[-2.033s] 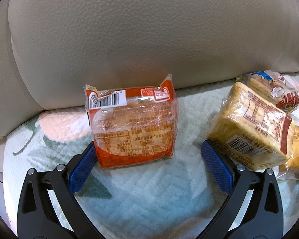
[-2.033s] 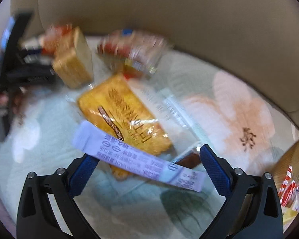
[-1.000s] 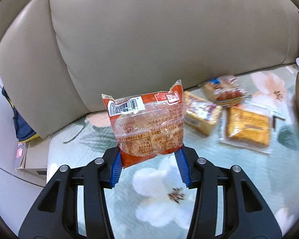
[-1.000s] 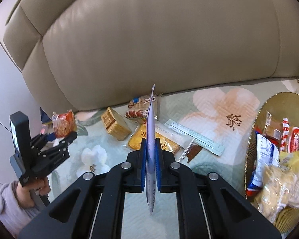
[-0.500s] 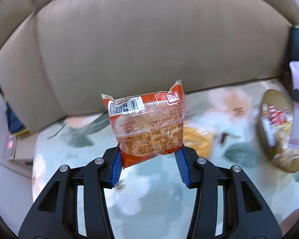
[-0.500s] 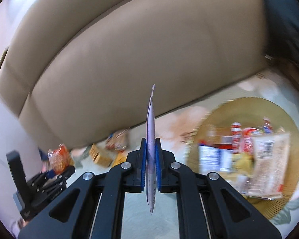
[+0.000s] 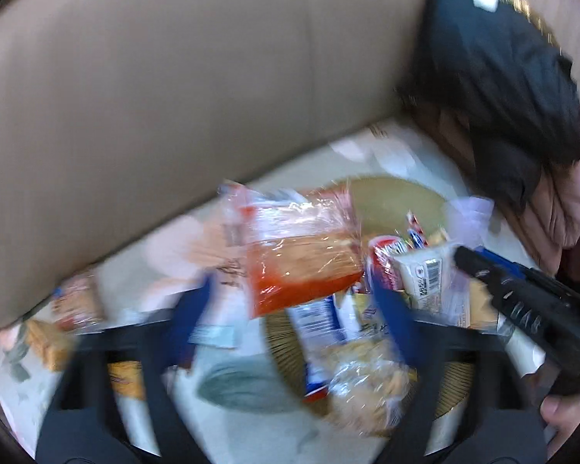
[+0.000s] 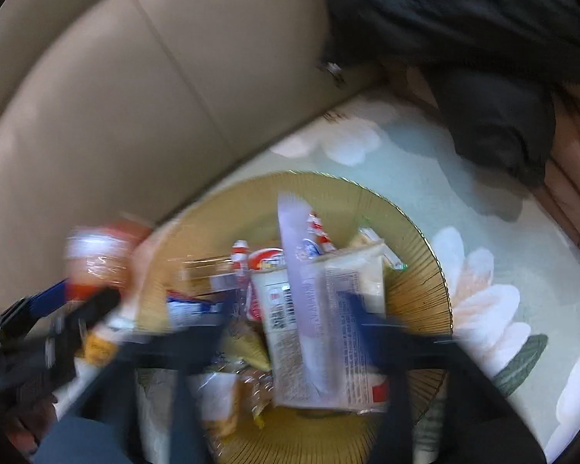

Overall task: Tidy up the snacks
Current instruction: 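Carry both held items over the gold bowl and open both tools, then move both open tools back toward the yellow bread and pork-floss toast bag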

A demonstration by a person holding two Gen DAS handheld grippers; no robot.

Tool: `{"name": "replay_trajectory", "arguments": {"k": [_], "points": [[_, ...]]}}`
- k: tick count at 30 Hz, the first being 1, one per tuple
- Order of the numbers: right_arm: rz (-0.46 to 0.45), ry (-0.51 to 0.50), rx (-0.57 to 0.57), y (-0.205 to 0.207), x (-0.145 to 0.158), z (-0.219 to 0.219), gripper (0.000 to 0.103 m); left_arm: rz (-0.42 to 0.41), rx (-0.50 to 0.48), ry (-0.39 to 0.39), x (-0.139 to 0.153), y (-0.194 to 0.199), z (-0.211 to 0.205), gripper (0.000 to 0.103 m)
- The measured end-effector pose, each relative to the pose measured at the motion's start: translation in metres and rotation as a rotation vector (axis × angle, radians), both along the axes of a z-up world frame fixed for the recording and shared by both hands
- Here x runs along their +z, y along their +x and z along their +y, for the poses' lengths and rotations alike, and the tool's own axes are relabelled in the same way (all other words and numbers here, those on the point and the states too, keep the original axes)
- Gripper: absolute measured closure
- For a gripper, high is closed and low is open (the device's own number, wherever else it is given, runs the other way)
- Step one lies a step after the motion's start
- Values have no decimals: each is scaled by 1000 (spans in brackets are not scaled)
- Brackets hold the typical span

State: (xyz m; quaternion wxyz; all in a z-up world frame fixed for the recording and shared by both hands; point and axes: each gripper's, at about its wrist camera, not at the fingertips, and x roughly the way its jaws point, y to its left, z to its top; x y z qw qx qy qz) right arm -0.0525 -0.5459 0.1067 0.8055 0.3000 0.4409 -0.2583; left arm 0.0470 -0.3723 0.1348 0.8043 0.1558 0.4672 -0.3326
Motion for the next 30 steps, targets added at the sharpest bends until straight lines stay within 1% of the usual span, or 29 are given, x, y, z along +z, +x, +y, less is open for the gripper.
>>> {"name": "replay_trajectory", "arguments": {"k": [1, 2, 4, 5, 6, 8, 10, 11, 12, 14, 15, 18, 20, 22, 25, 27, 28, 30], "points": [[26, -8, -28, 0, -5, -4, 8, 14, 10, -18, -7, 1, -2, 4], [10, 19, -26, 0, -8, -9, 9, 40, 24, -36, -13, 3, -1, 4], [-46, 59, -51, -2, -9, -11, 8, 73, 48, -49, -22, 8, 6, 4], [-65, 61, -46, 0, -8, -10, 8, 77, 63, -46, -26, 11, 12, 4], [-73, 56, -34, 3, -7, -8, 7, 67, 81, -25, -31, 16, 18, 4], [-80, 23, 2, 12, 0, 1, 6, 46, 104, 0, -37, 24, 28, 4], [-95, -13, 47, 22, 9, 12, 5, 38, 99, -13, -31, 33, 38, 4], [-100, -25, 63, 26, 14, 16, 5, 26, 95, -39, -24, 40, 44, 4], [-104, -41, 77, 29, 20, 22, 5, 5, 91, -83, -15, 47, 53, 4], [-112, -77, 112, 35, 29, 32, 5, -4, 91, -138, -4, 54, 69, 3], [-119, -100, 127, 37, 32, 38, 5, -1, 93, -147, 0, 57, 74, 3], [-152, -165, 179, 41, 49, 57, 5, -26, 126, -171, 13, 57, 114, 3], [-183, -172, 212, 45, 58, 72, 5, -23, 164, -160, 17, 58, 140, 3], [-205, -165, 243, 51, 64, 84, 5, -19, 220, -113, 17, 61, 180, 3], [-231, -110, 337, 71, 71, 119, 5, -36, 301, -50, 15, 62, 239, 3], [-222, -86, 389, 87, 69, 139, 5, -30, 360, -3, 11, 65, 274, 3], [-216, -70, 423, 95, 69, 149, 5, -30, 390, 6, 10, 66, 293, 3], [-187, -34, 515, 117, 64, 176, 5, -20, 429, -9, 9, 70, 318, 3]]}}
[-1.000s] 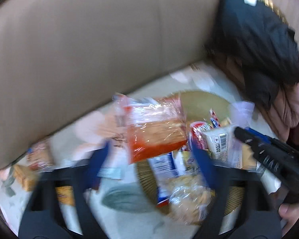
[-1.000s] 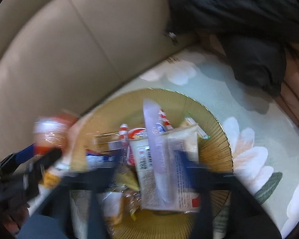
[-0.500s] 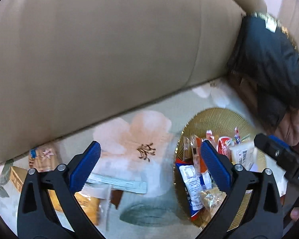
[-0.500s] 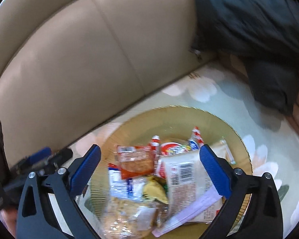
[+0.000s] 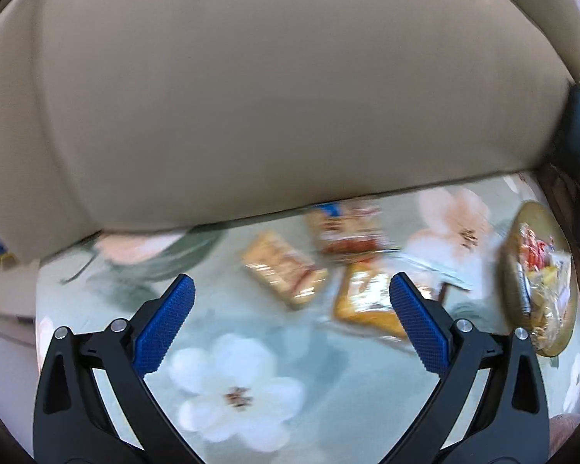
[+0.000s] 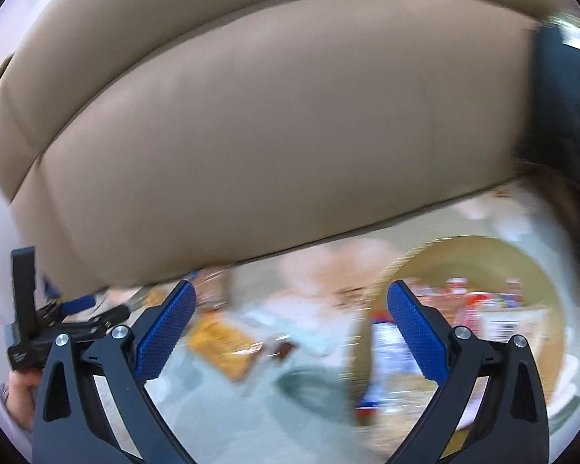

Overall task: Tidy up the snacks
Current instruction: 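Move both open tools back toward the yellow bread and pork-floss toast bag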

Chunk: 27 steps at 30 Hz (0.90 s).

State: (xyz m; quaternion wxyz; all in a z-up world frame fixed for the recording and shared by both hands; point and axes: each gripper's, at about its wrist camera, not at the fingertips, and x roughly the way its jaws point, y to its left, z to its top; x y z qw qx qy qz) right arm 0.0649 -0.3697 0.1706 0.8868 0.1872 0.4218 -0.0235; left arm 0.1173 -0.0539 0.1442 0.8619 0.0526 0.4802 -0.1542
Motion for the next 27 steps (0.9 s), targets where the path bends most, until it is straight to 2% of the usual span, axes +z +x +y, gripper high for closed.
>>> {"name": "replay_trajectory", "arguments": {"k": [4, 7, 9, 11, 13, 16, 18, 20, 22, 23, 25, 27], "points": [[109, -47, 157, 30, -22, 48, 5, 60, 100, -79, -17, 17, 28, 3], [179, -166, 309, 44, -54, 93, 5, 124, 146, -146, -39, 31, 29, 3], [203, -226, 360, 46, -70, 109, 5, 157, 155, -161, -57, 40, 22, 3], [223, -274, 382, 50, -91, 120, 5, 178, 173, -161, -71, 43, 17, 3], [245, -265, 412, 50, -106, 123, 5, 200, 187, -186, -84, 49, 15, 3], [274, -268, 432, 57, -132, 129, 5, 216, 190, -167, -102, 58, 12, 3], [292, -251, 446, 61, -148, 133, 5, 223, 166, -190, -109, 60, 14, 3], [326, -252, 461, 63, -163, 139, 5, 240, 169, -245, -113, 56, 24, 3], [338, -322, 489, 60, -167, 150, 5, 259, 186, -294, -116, 51, 42, 3], [337, -336, 506, 59, -167, 153, 5, 268, 198, -298, -117, 50, 49, 3], [335, -332, 529, 56, -166, 160, 5, 298, 260, -208, -121, 47, 68, 3], [333, -358, 525, 55, -167, 163, 5, 312, 315, -205, -116, 47, 85, 5]]}}
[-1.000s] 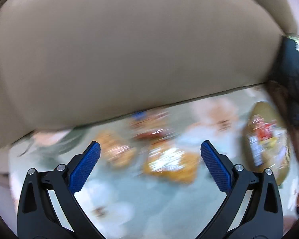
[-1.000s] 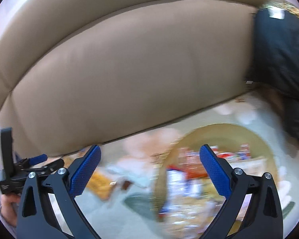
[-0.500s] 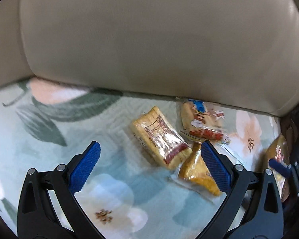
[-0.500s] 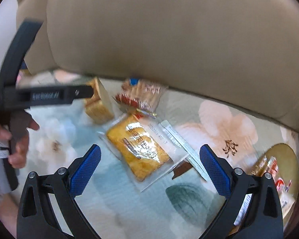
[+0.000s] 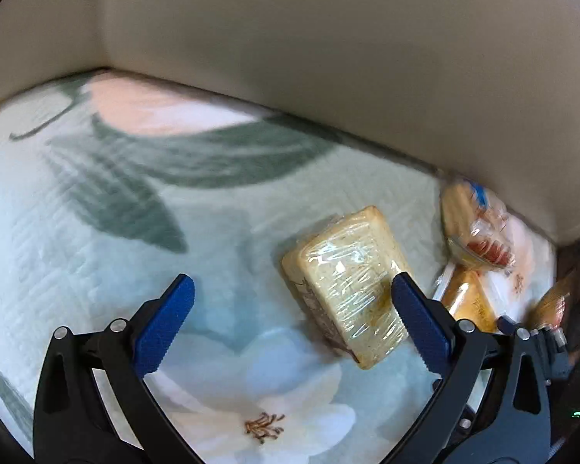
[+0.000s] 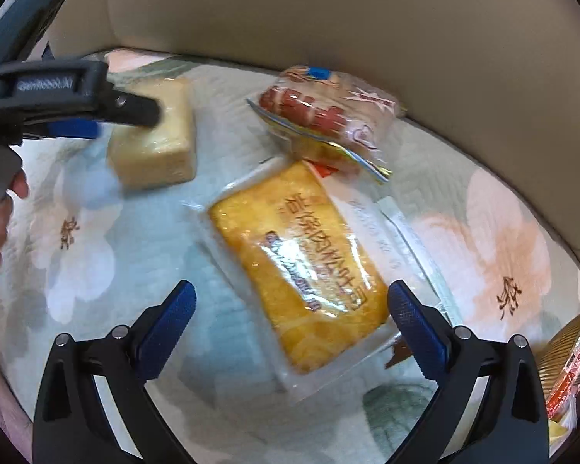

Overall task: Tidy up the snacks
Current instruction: 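Move both open tools back toward the yellow bread and pork-floss toast bag, then grasp the wrapped bread loaf with the left tool while the right tool grasps the yellow toast bag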

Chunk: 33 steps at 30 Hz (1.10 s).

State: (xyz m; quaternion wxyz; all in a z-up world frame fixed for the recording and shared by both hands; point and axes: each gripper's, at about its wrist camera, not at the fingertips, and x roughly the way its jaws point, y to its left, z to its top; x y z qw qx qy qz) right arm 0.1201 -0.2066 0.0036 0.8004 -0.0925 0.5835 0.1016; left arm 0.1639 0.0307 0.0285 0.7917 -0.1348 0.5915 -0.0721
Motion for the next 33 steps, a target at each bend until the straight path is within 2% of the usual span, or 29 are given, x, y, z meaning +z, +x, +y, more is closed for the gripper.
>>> {"name": "replay_trajectory", "arguments": {"k": [2, 4, 6, 9, 11, 13, 15, 20, 25, 30, 33], "points": [[-30, -45, 5, 0, -1, 1, 5, -20, 33, -6, 12, 1, 3, 7], [-40, -86, 12, 5, -10, 1, 5, -57, 1, -34, 18, 1, -6, 6], [-52, -114, 36, 8, -20, 4, 5, -32, -67, -11, 12, 2, -30, 6], [-94, -68, 53, 2, -26, 2, 5, 26, -100, 40, -8, 8, -57, 4], [-130, -29, 56, -7, -27, -6, 5, -9, -106, 104, -13, 6, -68, 4], [-132, -3, 41, -11, -29, -9, 5, -60, -100, 232, -12, -5, -77, 26], [-110, 20, 18, -10, -29, -10, 5, -123, -119, 276, -9, -18, -80, 35], [-93, 49, -12, -14, -23, -14, 14, -177, -224, 289, -5, -44, -75, 43], [-30, 46, -15, -11, -22, -9, 14, -206, -367, 331, -1, -80, -63, 44], [44, 40, 7, -36, -11, -1, 14, -196, -424, 305, 2, -114, -51, 44], [111, 48, 6, -51, -9, 4, 14, -165, -416, 272, 6, -127, -46, 44]]}}
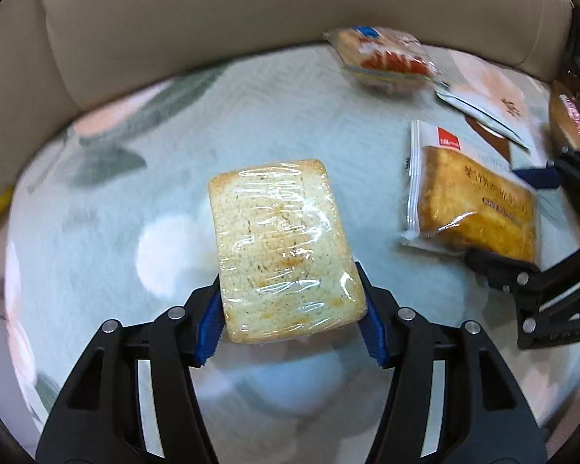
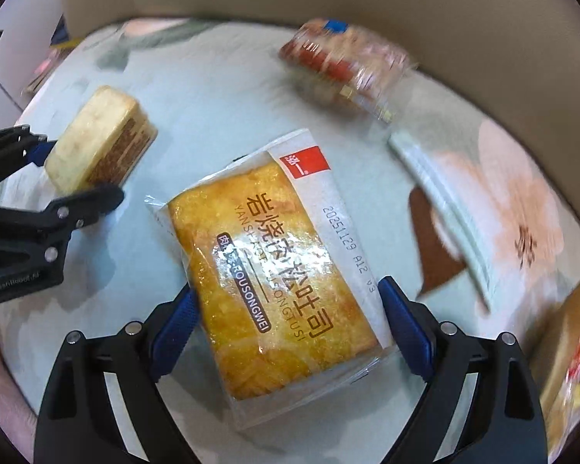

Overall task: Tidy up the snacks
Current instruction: 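Grasp the wrapped bread loaf with the left tool while the right tool grasps the yellow toast bag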

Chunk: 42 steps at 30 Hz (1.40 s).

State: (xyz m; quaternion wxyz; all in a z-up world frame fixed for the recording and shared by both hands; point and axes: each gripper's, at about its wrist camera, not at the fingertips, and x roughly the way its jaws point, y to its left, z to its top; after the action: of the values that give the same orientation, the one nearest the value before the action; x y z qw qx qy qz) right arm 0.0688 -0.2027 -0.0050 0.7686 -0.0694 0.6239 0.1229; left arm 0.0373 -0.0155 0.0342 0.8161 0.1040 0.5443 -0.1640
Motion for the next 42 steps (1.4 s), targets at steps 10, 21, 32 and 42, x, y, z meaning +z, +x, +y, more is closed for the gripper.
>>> {"name": "replay_trajectory", "arguments": {"k": [10, 21, 32, 42], "points": [[-77, -36, 32, -25, 31, 1, 5, 68, 111, -102, -13, -29, 44, 3], [-10, 11, 65, 2, -12, 5, 5, -48, 138, -13, -33, -7, 9, 3], [-72, 16, 99, 4, -21, 21, 5, -178, 242, 42, -42, -9, -7, 3], [-64, 11, 99, 10, -19, 28, 5, -201, 231, 61, -36, -15, -12, 3]]}}
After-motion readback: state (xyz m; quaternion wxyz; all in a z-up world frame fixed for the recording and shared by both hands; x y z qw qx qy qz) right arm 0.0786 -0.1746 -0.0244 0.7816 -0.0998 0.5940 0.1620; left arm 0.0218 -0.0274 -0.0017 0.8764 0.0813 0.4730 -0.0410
